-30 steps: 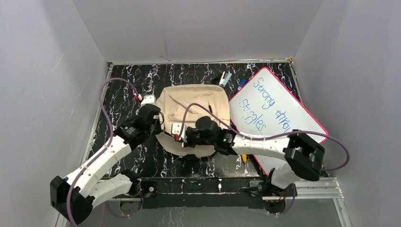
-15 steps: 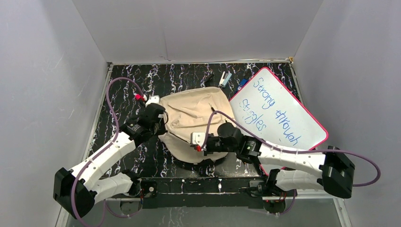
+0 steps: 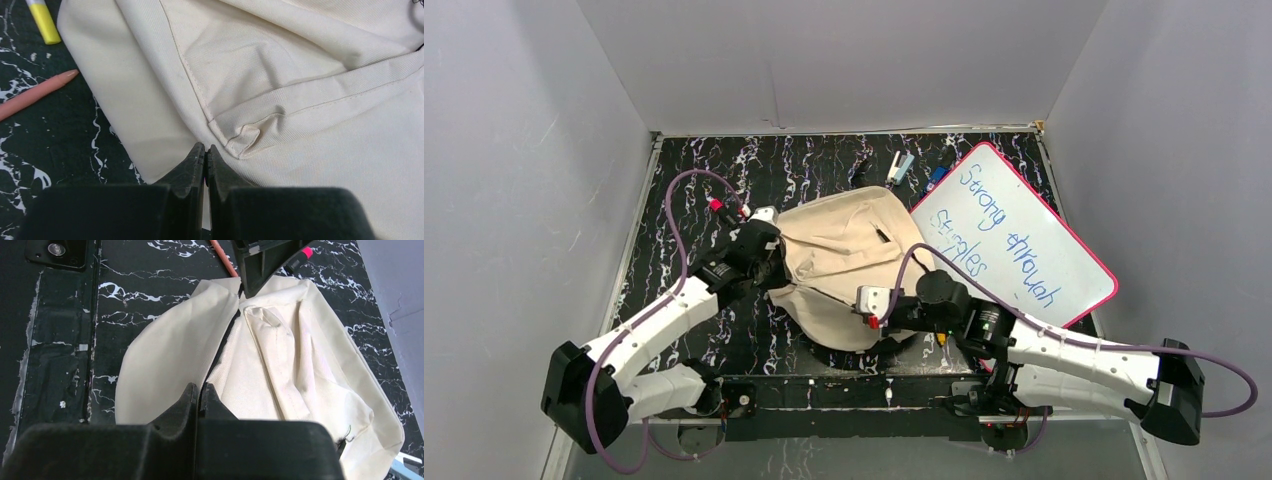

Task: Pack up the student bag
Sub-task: Zip the student bag at the center of the board.

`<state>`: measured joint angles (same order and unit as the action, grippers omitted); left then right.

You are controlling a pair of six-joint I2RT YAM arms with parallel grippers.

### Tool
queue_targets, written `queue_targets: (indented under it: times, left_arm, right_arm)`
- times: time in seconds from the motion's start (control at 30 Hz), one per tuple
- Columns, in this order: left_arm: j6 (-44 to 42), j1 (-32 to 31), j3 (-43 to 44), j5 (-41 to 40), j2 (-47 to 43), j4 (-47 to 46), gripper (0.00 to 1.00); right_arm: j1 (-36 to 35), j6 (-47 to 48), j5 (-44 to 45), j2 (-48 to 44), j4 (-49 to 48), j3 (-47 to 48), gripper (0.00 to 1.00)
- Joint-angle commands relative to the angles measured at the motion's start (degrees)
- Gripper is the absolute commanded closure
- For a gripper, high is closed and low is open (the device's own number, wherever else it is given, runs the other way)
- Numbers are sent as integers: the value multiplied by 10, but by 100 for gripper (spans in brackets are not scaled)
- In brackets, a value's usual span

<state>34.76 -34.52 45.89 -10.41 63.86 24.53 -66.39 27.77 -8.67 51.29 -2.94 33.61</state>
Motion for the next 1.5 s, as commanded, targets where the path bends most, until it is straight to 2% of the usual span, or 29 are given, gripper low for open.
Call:
queue_targets:
  times: [0.0,0.1,0.13,0.27,0.4,0.53,0.67,0.8,1.1,1.3,1.47]
  left_arm:
    - [-48,36,-38,-125,-28,30,100]
    - [-56,36,-48,-35,-79,13,100]
    - [-59,36,-49,0,-95,7,100]
    - [-71,35,-46,127,-129,-11,100]
    - [-80,35,-47,189,-135,-13,100]
    - [-74,34,-55,193,-146,-13,100]
    - [-70,35,-60,186,-151,-12,100]
    - [-64,34,-63,176,-150,-11,100]
    - [-40,34,-64,154,-150,-5,100]
    - [-26,35,-60,155,-158,-2,100]
    - [-18,35,-52,163,-161,0,100]
  right_arm:
    - [-7,-48,1,-71,35,-2,100]
    - [-7,-65,-6,-59,10,8,100]
    - [-8,-68,-11,-49,9,16,97]
    - [-7,-75,-38,6,16,58,65]
    - [-8,-92,-55,65,28,118,48]
    - [-7,-135,-53,132,56,184,37]
    - [-8,-208,-22,191,66,228,33]
    - [-20,-263,15,216,43,230,27]
    - [-63,-296,82,270,-8,219,26]
    - [-79,-279,145,307,-29,207,28]
    - [-92,-245,175,321,-50,196,40]
